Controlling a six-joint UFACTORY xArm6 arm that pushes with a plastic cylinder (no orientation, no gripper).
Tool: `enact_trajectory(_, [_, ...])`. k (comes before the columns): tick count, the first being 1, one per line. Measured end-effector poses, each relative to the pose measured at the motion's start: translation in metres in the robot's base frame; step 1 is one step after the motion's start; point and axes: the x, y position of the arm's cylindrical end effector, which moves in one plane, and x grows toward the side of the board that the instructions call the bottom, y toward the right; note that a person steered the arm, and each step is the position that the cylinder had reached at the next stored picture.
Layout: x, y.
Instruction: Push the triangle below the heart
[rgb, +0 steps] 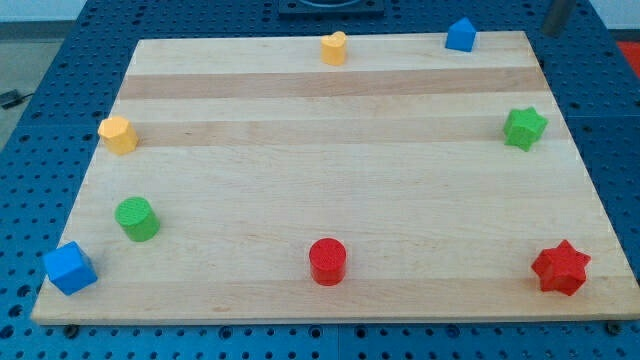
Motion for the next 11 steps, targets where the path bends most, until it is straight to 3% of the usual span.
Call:
enact_trajectory(2, [0.0, -0.119])
enact_trajectory(4, [0.01, -0.156])
enact_trajectory(6, [0.034, -0.23])
enact_trajectory(9, [0.091, -0.304])
enact_trajectory(11, [0.141, -0.323])
